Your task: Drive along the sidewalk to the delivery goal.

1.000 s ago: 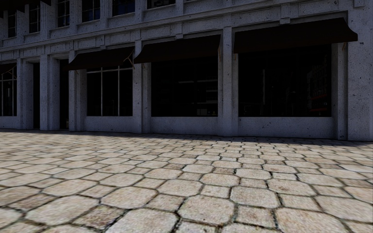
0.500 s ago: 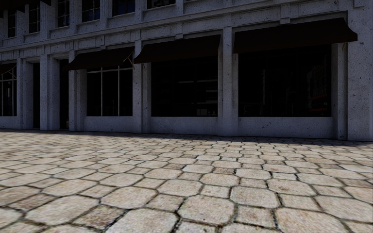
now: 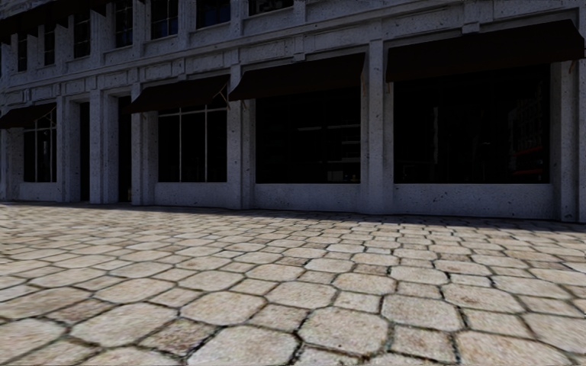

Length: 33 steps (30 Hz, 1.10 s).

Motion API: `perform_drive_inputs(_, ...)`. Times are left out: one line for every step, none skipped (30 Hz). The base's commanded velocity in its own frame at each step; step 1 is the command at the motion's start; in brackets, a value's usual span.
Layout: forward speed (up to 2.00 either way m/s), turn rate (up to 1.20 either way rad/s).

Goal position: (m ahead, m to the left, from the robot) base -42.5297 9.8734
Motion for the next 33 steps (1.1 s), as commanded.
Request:
perform_drive_inputs(0.0, 0.5)
perform_drive_inputs(0.0, 0.5)
perform_drive_inputs(0.0, 0.5)
perform_drive_inputs(0.0, 0.5)
perform_drive_inputs(0.0, 0.5)
perform_drive_inputs(0.0, 0.51)
perform_drive_inputs(0.0, 0.51)
perform_drive_inputs(0.0, 0.51)
perform_drive_inputs(0.0, 0.51)
perform_drive_inputs(0.0, 0.51)
perform_drive_inputs(0.0, 0.51)
perform_drive_inputs(0.0, 0.51)
perform_drive_inputs(0.0, 0.51)
perform_drive_inputs(0.04, 0.51)
perform_drive_inputs(0.11, 0.52)
perform_drive_inputs(0.11, 0.52)
perform_drive_inputs(0.22, 0.52)
perform_drive_inputs(0.29, 0.52)
perform_drive_inputs(0.36, 0.52)
perform_drive_inputs(0.36, 0.52)
perform_drive_inputs(0.43, 0.52)
perform_drive_inputs(0.5, 0.52)
perform_drive_inputs(0.53, 0.52)
perform_drive_inputs(0.54, 0.52)
perform_drive_inputs(0.54, 0.52)
perform_drive_inputs(0.55, 0.52)
perform_drive_inputs(0.57, 0.52)
perform_drive_inputs(0.59, 0.52)
perform_drive_inputs(0.59, 0.52)
perform_drive_inputs(0.66, 0.52)
perform_drive_inputs(0.7, 0.52)
perform_drive_inputs(0.72, 0.52)
perform_drive_inputs(0.72, 0.52)
